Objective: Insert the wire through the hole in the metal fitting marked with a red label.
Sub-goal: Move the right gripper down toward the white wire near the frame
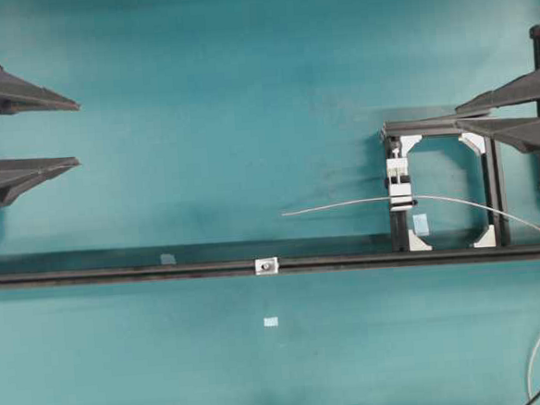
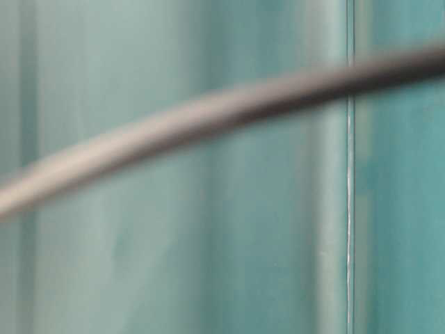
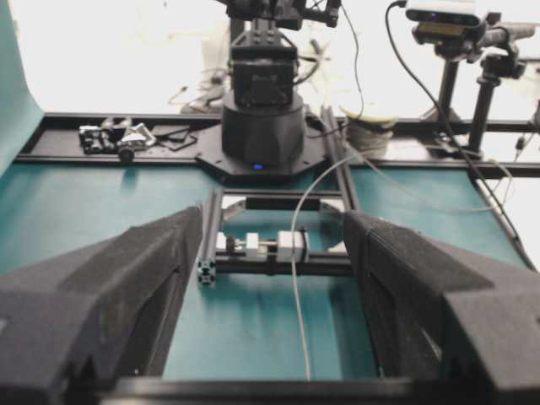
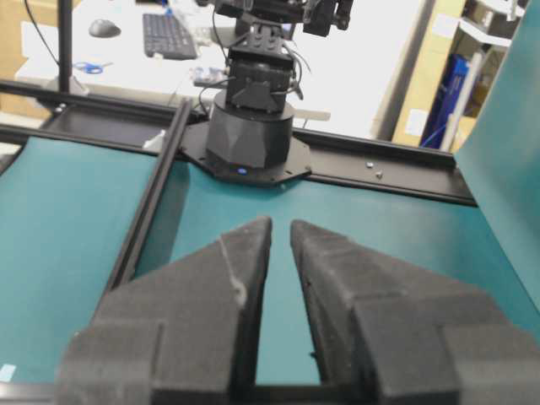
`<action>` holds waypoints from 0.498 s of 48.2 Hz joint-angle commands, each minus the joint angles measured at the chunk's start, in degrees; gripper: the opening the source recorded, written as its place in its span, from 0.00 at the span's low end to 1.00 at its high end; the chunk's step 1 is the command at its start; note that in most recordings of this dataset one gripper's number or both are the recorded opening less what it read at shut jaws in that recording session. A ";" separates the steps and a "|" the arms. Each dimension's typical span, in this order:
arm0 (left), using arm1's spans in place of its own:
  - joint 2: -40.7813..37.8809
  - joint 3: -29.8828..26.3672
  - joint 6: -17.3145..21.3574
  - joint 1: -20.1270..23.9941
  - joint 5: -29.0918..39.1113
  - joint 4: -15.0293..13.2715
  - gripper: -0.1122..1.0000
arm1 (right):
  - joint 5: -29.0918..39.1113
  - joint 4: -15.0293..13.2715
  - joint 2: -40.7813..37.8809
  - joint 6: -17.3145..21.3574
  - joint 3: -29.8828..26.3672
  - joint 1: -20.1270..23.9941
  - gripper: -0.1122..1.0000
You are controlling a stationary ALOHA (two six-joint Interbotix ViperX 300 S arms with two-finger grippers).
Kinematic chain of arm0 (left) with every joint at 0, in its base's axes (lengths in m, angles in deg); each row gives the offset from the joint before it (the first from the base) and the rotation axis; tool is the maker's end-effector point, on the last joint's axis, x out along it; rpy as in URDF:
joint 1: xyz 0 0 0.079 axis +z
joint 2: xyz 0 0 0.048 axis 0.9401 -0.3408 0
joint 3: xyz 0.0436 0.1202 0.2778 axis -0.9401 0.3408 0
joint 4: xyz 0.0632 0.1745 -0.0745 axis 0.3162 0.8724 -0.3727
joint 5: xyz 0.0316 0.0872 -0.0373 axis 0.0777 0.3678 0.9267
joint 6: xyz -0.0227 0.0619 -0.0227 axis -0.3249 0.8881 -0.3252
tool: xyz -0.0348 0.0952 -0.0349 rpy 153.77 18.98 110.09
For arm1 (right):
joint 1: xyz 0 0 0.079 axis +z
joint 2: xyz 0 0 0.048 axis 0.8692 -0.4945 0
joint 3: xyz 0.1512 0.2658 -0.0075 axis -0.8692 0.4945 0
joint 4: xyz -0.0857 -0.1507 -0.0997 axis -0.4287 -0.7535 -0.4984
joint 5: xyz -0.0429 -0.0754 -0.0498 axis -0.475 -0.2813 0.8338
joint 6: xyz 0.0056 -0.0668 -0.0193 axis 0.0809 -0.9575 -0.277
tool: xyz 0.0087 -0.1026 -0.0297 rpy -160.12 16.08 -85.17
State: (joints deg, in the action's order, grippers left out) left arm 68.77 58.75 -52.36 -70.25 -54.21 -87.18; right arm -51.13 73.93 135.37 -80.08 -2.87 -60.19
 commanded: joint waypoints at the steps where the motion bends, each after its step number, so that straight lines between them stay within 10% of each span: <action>1: -0.53 0.79 0.00 0.44 -1.67 -1.93 0.32 | -0.09 0.09 -0.79 0.09 -0.18 -0.35 0.32; 11: -0.53 2.29 0.35 0.44 -3.08 -1.93 0.06 | 2.81 0.09 -5.19 0.62 -1.49 -0.44 0.08; 24: -0.88 4.83 0.62 0.44 -3.08 -1.93 0.05 | 3.78 0.09 -11.25 1.85 -4.04 -0.35 0.13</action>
State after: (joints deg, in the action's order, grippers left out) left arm 68.41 63.49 -51.83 -69.99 -56.76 -89.02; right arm -47.00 73.93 125.35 -78.41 -5.33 -60.37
